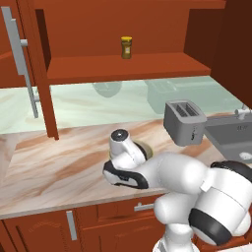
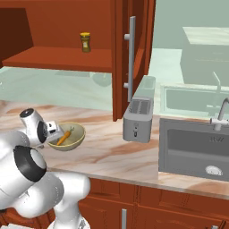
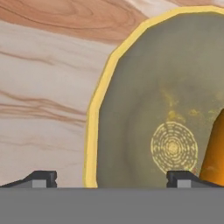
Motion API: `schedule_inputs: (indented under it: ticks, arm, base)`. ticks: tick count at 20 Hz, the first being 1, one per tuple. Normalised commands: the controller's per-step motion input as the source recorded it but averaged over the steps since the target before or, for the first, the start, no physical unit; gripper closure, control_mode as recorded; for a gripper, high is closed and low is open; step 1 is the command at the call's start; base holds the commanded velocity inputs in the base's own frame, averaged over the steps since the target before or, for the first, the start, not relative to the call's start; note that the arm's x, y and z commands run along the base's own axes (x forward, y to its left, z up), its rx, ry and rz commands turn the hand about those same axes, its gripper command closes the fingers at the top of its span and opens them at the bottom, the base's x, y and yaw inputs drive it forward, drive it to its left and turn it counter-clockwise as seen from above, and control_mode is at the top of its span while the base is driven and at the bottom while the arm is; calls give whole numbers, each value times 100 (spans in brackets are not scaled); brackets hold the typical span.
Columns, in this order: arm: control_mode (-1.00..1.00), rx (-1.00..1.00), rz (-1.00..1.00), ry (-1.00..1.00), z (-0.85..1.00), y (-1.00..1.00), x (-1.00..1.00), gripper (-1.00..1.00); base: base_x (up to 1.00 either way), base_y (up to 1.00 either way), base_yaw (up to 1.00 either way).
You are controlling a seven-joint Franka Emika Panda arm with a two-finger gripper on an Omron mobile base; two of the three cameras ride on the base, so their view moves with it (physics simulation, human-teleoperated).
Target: Pick the carrot from the cabinet and place it in the bowl. Then pick the bowl and place it in the sink. Then turn on the sink facuet.
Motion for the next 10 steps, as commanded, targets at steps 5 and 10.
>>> schedule_inputs:
  ticks: [5,10]
  arm:
    - [-100,-1,3,0,-24,0,0,100]
    - [-100,0,2,0,-7,-3,0,100]
  base:
    - [0,0,0]
    - [0,0,0]
